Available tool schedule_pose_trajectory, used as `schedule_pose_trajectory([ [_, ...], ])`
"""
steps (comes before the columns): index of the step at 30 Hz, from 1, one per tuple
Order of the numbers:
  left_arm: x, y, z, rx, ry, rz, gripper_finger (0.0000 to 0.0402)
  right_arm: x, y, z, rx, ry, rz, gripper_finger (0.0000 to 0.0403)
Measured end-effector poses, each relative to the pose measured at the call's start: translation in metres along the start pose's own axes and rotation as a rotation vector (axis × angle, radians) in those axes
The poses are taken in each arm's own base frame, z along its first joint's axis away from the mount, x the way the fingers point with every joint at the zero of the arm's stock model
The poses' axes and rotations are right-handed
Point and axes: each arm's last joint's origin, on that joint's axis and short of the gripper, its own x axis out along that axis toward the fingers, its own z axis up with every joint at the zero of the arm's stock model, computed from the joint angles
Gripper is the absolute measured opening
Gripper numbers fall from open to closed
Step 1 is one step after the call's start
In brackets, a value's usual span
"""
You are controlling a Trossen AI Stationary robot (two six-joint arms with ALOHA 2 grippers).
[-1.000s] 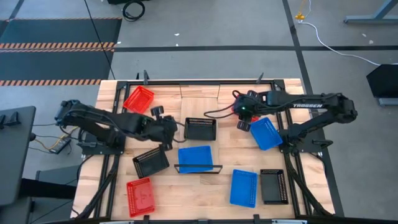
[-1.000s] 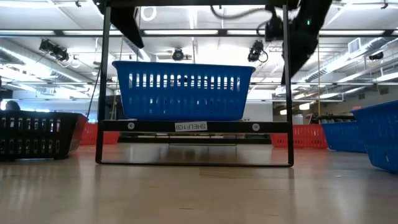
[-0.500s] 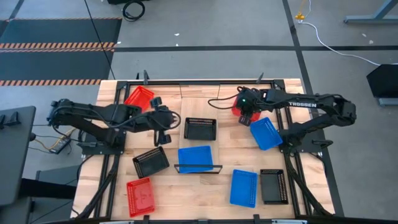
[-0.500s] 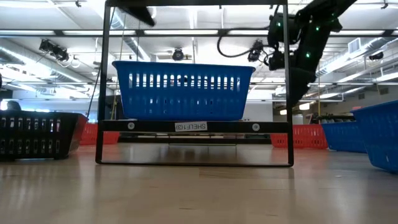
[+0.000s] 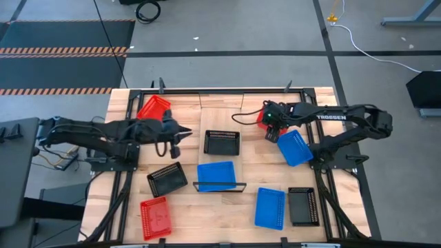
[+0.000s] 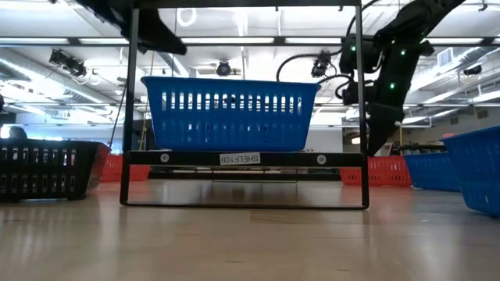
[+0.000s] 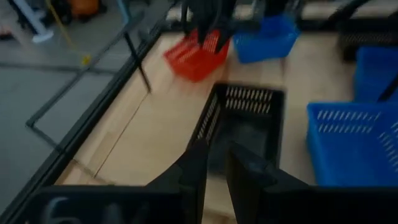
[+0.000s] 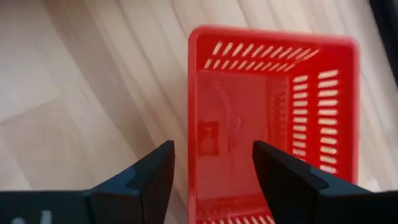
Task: Stack baskets on shelf by color
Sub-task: Put the right red bin on the shelf
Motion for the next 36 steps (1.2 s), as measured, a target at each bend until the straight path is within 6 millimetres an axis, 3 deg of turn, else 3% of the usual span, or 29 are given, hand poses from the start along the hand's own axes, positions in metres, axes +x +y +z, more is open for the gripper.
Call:
schedule_pose_trajectory([
  [6, -0.006, 0.002, -0.027, -0.045, -0.052, -0.02, 0.0058, 0.015, 0.005, 0.006, -0.016, 0.01, 0.021, 0.0216],
  [12, 0.0, 0.0, -0.049, -0.085, -0.102, -0.019, 0.0059, 0.033, 0.007, 0.007, -0.051, 0.064, 0.02, 0.0189],
  [16, 0.003, -0.001, -0.057, -0.125, -0.14, -0.025, 0.0055, 0.042, 0.009, 0.006, -0.06, 0.1, 0.019, 0.0141],
  [21, 0.001, -0.001, -0.054, -0.158, -0.176, -0.035, 0.0048, 0.046, 0.011, 0.007, -0.06, 0.101, 0.045, 0.0052],
  [24, 0.0, -0.004, -0.052, -0.171, -0.196, -0.051, 0.0048, 0.044, 0.011, 0.008, -0.062, 0.101, 0.075, 0.0011],
  [29, -0.003, -0.007, -0.051, -0.167, -0.212, -0.074, 0.0045, 0.032, 0.012, 0.018, -0.057, 0.066, 0.084, 0.0017],
  [36, -0.003, -0.009, -0.05, -0.166, -0.216, -0.084, 0.0043, -0.006, 0.026, 0.049, -0.112, -0.05, 0.111, 0.0011],
])
